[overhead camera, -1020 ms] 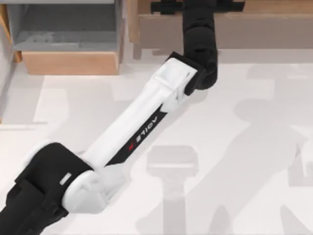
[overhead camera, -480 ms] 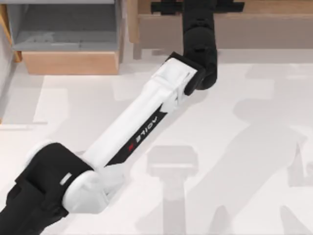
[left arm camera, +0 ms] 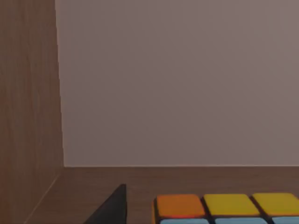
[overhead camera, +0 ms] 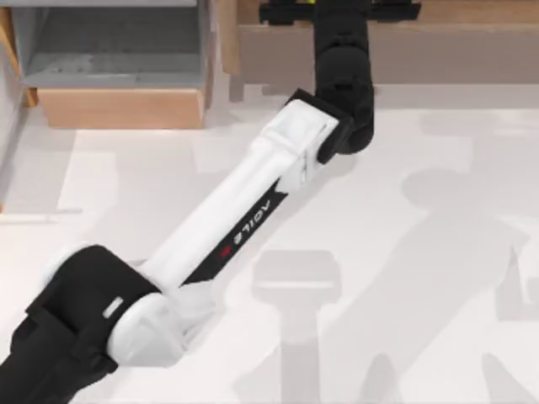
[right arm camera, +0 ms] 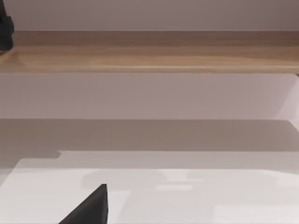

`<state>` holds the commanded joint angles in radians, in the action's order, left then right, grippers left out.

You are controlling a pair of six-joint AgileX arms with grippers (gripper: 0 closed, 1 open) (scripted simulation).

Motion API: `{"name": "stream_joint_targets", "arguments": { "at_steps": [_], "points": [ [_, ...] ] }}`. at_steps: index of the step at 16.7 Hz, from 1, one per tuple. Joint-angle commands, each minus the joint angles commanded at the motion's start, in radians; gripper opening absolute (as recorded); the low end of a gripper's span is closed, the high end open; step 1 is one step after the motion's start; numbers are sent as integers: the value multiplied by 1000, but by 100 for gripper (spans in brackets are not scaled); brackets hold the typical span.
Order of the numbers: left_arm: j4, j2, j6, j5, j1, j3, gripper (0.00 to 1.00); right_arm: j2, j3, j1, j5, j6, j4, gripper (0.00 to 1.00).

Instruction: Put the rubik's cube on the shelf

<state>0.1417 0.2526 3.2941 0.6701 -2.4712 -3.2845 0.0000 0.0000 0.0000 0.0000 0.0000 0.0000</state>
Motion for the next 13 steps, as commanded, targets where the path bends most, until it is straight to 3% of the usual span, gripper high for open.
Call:
{"name": "stream_joint_targets", "arguments": {
  "at_steps": [9, 13],
  "points": [
    [7, 9, 9, -5, 10, -9, 100, 0, 0, 0, 0, 0, 0, 100],
    [104, 140, 127, -80, 67, -132, 100, 0, 0, 0, 0, 0, 0, 100]
  ]
}}
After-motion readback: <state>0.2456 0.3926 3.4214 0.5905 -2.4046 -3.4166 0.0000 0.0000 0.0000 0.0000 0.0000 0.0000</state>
